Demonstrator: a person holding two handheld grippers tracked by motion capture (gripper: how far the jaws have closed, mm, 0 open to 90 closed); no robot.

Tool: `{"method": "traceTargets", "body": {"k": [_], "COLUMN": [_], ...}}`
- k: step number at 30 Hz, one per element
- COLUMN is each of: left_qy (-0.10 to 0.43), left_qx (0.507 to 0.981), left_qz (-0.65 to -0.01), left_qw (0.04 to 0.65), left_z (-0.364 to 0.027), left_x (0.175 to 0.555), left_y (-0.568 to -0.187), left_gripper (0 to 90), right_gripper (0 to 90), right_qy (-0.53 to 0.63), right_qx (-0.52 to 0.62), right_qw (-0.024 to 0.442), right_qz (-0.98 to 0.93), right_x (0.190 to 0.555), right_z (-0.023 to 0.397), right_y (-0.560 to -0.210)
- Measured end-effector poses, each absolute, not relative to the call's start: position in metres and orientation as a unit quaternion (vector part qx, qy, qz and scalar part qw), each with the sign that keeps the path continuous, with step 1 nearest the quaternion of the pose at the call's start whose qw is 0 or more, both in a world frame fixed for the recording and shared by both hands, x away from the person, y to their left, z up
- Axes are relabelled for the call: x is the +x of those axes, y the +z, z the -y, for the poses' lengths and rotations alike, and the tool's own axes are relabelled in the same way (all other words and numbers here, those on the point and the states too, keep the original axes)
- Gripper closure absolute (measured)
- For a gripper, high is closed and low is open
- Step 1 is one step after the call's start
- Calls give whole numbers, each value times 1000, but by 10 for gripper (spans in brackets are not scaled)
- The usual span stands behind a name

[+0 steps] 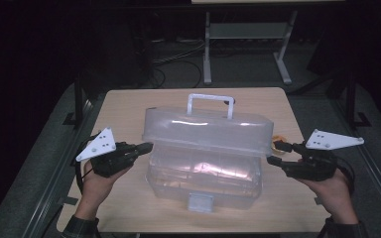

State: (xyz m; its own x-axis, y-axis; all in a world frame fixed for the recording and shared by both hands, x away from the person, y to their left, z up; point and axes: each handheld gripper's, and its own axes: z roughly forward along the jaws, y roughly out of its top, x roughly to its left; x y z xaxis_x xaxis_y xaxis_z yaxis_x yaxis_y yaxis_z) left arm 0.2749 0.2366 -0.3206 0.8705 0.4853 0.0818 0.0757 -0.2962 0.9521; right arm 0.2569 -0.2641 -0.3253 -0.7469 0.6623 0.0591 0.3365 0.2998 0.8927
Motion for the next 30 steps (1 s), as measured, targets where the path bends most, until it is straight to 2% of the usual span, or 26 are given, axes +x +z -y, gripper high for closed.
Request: {"method": "traceTargets", "body": {"k": [11,30], "left_qy": [181,166], "left_qx": [783,790], "left_qz": [-183,-177], "left_qw": [567,563], "left_z": [-238,-234], "left_x": [278,279], "left_y": [-320,-322], "left_gripper": [900,899], "right_gripper": [523,547], "right_qy": [501,511], "right_qx": [312,330], "right_qw": [178,203], "right_qz": [-787,-767], "right_x": [257,266], "right_z": [260,253], "right_y": [-321,-315]}}
